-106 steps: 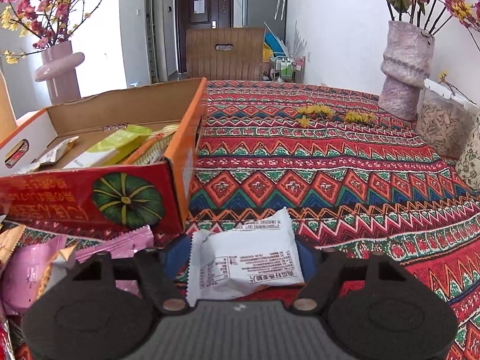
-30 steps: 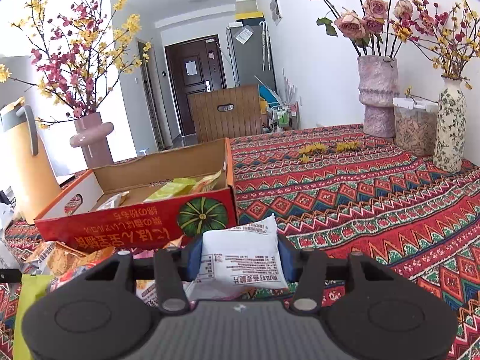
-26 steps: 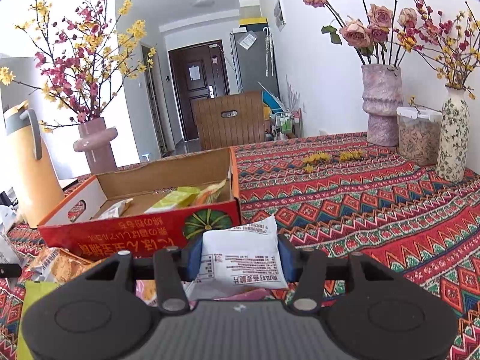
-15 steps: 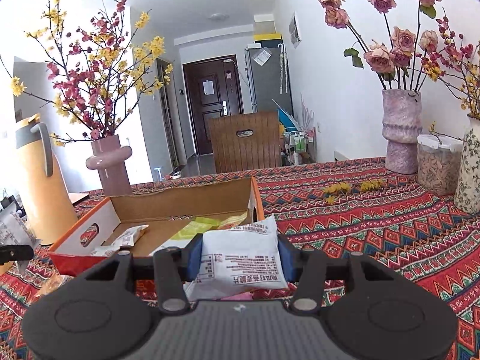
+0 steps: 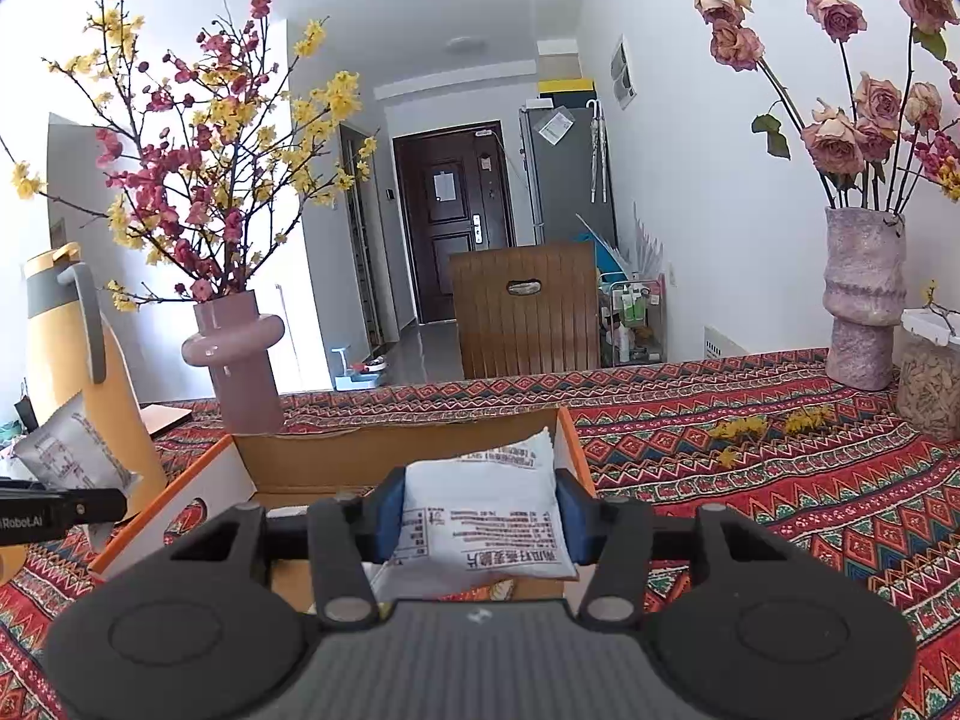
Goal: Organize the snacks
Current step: 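Carry both white packets over the box and open both grippers to drop them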
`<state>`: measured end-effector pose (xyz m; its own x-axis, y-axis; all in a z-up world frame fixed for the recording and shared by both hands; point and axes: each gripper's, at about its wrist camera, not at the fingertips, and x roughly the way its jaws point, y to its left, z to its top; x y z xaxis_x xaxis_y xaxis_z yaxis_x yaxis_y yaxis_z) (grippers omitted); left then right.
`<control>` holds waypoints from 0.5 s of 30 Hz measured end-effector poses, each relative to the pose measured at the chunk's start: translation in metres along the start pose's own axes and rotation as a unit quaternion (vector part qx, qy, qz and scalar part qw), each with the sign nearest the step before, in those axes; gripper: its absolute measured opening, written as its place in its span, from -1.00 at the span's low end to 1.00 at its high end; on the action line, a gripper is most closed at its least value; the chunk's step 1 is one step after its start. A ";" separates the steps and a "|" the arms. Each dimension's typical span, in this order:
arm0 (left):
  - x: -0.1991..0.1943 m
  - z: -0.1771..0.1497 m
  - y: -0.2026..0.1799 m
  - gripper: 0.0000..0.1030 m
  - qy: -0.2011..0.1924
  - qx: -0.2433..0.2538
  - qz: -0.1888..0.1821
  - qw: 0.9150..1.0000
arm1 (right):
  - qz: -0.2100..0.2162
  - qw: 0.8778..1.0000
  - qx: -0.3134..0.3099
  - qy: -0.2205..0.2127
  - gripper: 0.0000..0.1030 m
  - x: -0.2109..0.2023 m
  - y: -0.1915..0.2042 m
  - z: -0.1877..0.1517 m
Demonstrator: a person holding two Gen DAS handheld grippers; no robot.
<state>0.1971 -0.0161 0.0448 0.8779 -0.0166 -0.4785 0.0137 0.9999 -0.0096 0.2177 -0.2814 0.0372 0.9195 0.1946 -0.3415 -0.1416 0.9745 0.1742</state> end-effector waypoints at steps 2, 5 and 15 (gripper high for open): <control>0.009 0.002 -0.001 -0.54 0.002 -0.004 0.001 1.000 | 0.002 1.000 0.004 0.003 -0.03 0.010 0.001 0.000; 0.023 -0.002 -0.004 -0.54 0.001 -0.001 0.011 1.000 | -0.003 1.000 0.002 0.005 -0.03 0.022 0.004 -0.004; 0.053 -0.018 0.001 -0.54 0.024 -0.007 0.008 1.000 | -0.004 1.000 0.005 0.025 -0.02 0.036 0.000 -0.017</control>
<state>0.2351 -0.0157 0.0035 0.8538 -0.0013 -0.5205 -0.0067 0.9999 -0.0134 0.2442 -0.2727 0.0090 0.9012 0.1930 -0.3880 -0.1309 0.9747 0.1810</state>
